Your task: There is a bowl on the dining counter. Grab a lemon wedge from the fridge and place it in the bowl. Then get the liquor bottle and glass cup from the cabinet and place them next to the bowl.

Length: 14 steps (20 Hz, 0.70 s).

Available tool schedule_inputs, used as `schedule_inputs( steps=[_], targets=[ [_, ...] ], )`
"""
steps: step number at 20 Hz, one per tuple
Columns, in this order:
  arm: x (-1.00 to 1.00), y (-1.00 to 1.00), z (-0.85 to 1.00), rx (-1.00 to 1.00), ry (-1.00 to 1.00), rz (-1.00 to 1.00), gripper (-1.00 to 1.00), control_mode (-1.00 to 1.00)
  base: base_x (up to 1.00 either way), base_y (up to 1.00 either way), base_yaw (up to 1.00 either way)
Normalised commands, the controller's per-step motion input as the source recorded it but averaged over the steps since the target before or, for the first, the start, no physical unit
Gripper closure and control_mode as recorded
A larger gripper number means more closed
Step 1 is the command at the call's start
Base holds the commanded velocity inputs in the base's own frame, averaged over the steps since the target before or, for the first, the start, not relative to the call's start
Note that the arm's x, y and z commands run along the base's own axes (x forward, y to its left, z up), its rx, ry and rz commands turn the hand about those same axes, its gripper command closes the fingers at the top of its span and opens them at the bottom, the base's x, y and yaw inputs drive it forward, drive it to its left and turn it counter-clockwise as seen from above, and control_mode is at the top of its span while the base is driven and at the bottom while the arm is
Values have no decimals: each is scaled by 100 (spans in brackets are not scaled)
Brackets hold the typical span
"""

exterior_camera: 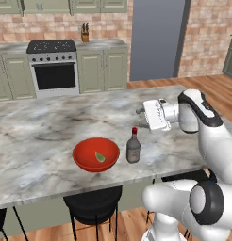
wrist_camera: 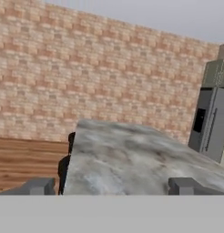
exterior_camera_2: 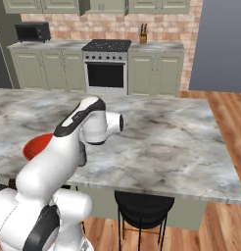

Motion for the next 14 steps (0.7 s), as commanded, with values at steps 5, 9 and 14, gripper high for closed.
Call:
schedule_inputs(
  steps=[5, 9, 14],
  targets=[
    [-75, -1, 47, 0, 3, -13, -100, -100, 0, 0, 0],
    [-90, 0, 32, 0, 8, -22, -100, -100, 0, 0, 0],
    [-90, 0, 40, 0, 9, -34, -100, -100, 0, 0, 0]
  ],
)
